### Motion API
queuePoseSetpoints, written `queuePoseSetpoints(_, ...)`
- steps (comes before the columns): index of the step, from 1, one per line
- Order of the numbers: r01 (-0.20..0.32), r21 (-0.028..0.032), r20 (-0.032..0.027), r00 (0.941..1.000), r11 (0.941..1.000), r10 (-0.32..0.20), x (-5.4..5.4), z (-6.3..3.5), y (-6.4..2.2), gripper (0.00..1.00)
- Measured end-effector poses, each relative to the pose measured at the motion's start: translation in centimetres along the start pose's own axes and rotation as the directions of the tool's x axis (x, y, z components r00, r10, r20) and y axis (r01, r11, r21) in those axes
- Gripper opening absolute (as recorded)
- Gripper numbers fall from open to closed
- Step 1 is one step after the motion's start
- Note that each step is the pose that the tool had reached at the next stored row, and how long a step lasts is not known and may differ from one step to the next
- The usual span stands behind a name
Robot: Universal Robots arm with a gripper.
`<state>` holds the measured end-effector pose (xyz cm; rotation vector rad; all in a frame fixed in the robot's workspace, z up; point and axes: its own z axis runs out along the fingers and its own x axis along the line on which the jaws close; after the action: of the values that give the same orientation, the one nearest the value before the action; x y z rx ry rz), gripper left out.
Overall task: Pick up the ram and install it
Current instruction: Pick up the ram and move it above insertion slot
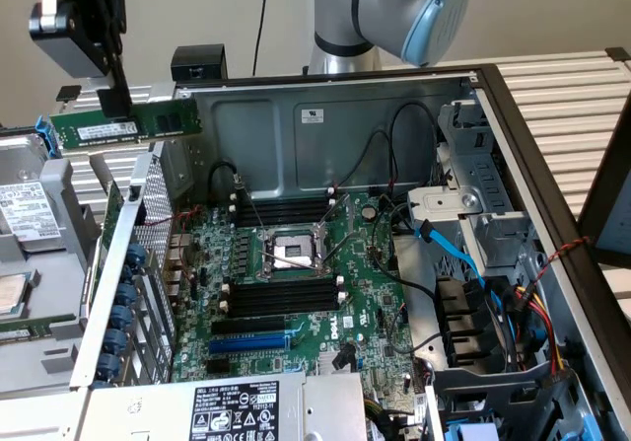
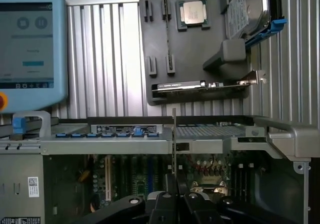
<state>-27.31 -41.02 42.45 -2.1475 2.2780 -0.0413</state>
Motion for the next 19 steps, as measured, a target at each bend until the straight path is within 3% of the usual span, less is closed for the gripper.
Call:
queuePoseSetpoints(2,-0.001,0.0004,-0.0001,1.0,1.0,0.001,-0.1,0.02,-0.37,0.12)
queuePoseSetpoints(8,-0.004,0.0221,0.0014,1.0,0.9997,0.004,-0.3,0.31,-1.66,0.12)
queuePoseSetpoints(12,-0.004,0.0323,0.002,1.0,0.9995,0.004,-0.5,0.48,-2.84,0.12)
queuePoseSetpoints(19,-0.005,0.0352,0.0024,1.0,0.9994,0.005,-1.0,1.1,-5.13,0.12)
